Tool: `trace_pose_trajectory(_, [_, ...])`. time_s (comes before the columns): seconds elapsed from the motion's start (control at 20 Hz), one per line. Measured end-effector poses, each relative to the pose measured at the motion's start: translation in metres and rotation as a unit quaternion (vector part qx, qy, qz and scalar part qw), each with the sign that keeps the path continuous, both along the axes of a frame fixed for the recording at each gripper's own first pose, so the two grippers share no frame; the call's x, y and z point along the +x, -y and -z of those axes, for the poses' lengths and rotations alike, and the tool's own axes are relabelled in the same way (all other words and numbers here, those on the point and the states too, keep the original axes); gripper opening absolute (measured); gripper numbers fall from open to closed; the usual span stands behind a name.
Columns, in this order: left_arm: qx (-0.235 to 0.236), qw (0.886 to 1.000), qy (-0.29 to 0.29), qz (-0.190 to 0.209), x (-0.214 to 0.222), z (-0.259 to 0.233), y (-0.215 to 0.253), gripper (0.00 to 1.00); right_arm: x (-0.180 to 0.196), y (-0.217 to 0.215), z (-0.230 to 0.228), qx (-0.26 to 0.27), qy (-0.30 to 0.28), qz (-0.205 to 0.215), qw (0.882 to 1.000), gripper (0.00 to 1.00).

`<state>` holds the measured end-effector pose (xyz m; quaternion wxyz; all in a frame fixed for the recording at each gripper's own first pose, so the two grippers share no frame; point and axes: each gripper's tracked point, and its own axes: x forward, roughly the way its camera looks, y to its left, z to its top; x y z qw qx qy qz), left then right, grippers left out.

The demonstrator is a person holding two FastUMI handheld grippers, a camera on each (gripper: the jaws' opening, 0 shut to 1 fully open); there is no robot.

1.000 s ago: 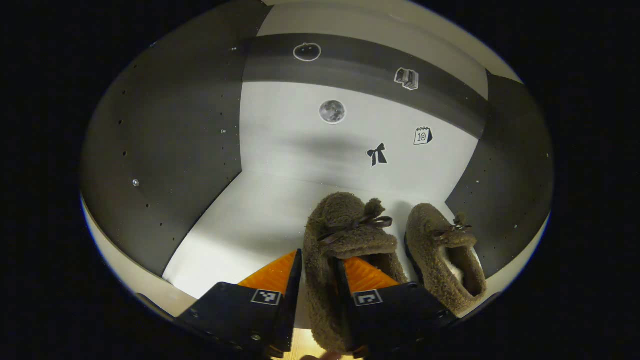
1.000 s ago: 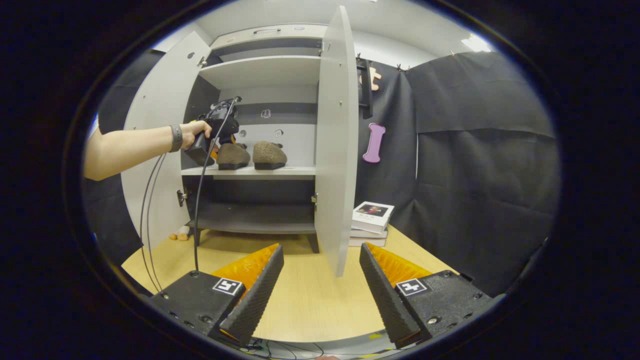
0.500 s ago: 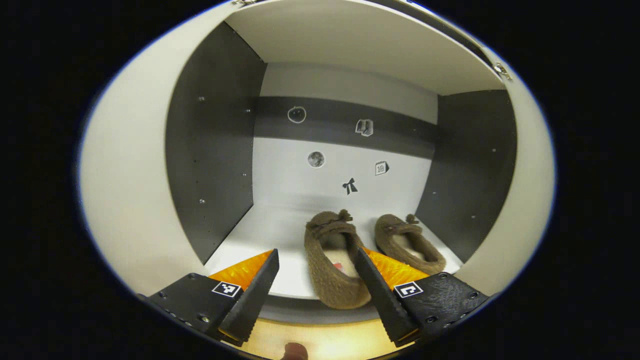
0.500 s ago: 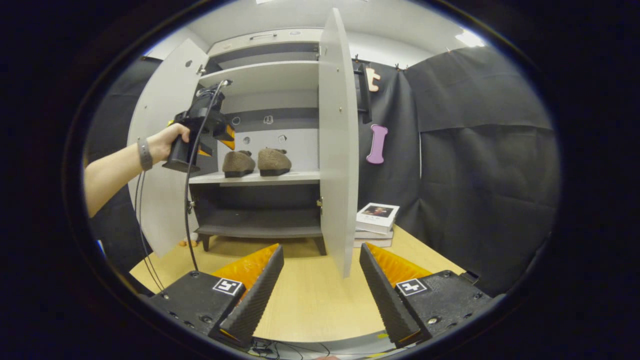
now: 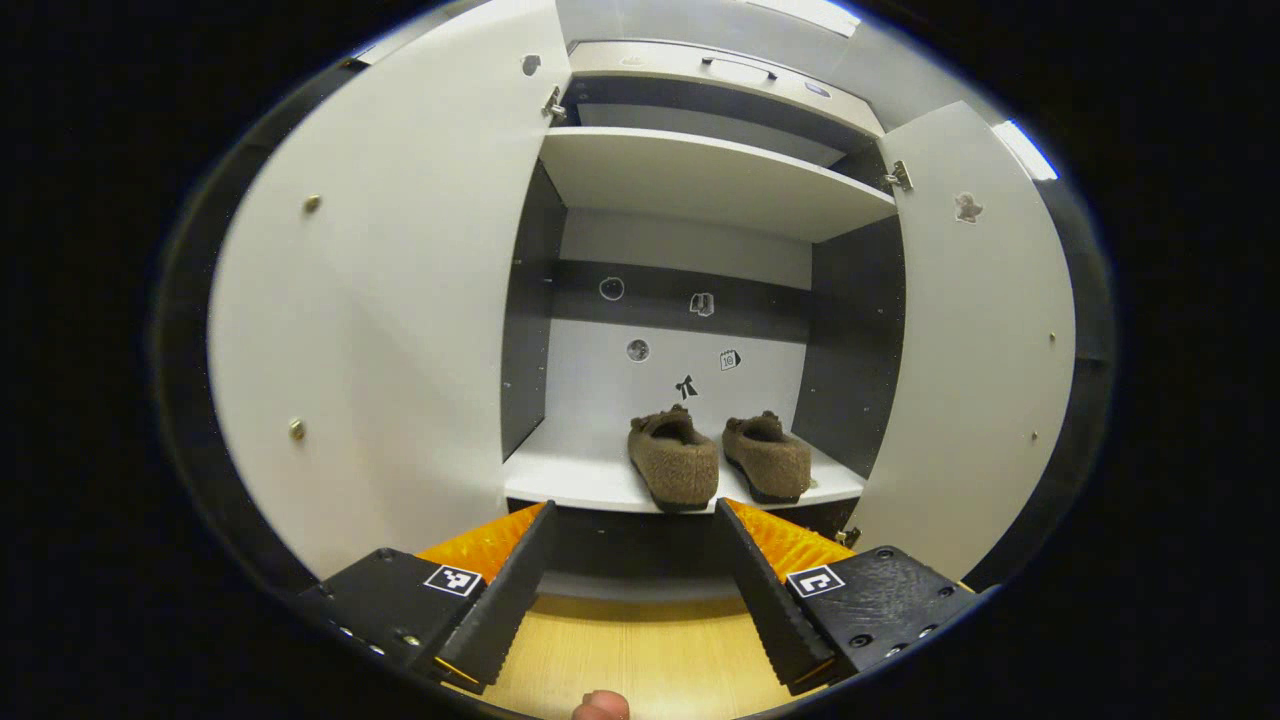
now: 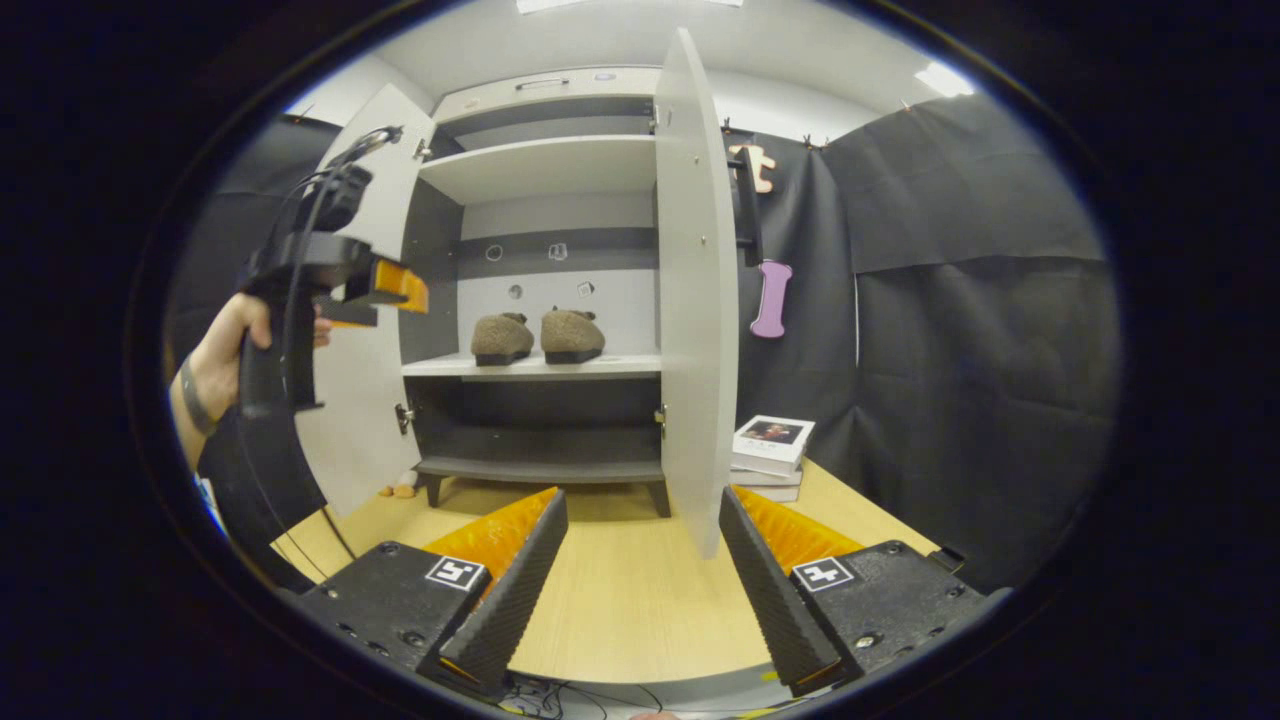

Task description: Grab one shoe with the right hand and put it into the shoe cabinet, grab the other shoe with the left hand and put it into the shoe cabinet; then close the right door with the right hand and the left door with the left hand.

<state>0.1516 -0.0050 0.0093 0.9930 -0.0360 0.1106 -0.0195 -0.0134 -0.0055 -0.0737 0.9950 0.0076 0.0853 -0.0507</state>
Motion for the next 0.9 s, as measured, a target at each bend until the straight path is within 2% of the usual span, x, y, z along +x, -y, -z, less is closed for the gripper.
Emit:
trace_pose_trajectory(0.15, [-0.002,1.0,0.005,-0.013,-0.038,0.018,-0.01,0.95,0.003,-0.006,-0.008,0.003,0.006,-0.011,1.0,0.97])
trace_pose_trajectory(0.4, [-0.004,0.999,0.034,-0.008,-0.098,0.041,-0.01,0.95,0.001,-0.014,-0.007,-0.006,0.007,-0.024,1.0,0.97])
trace_pose_trajectory(0.7, [0.021,0.997,0.072,0.0,-0.138,0.038,-0.004,0.95,-0.001,-0.027,0.001,0.013,-0.006,-0.035,0.999,0.99])
trace_pose_trajectory(0.8, [0.024,0.997,0.071,0.003,-0.142,0.038,-0.004,0.95,0.002,-0.024,-0.02,0.022,0.017,-0.038,0.999,0.97])
trace_pose_trajectory(0.9, [0.024,0.997,0.067,0.002,-0.149,0.04,-0.003,0.95,0.01,-0.001,-0.058,0.022,0.05,-0.03,0.998,0.97])
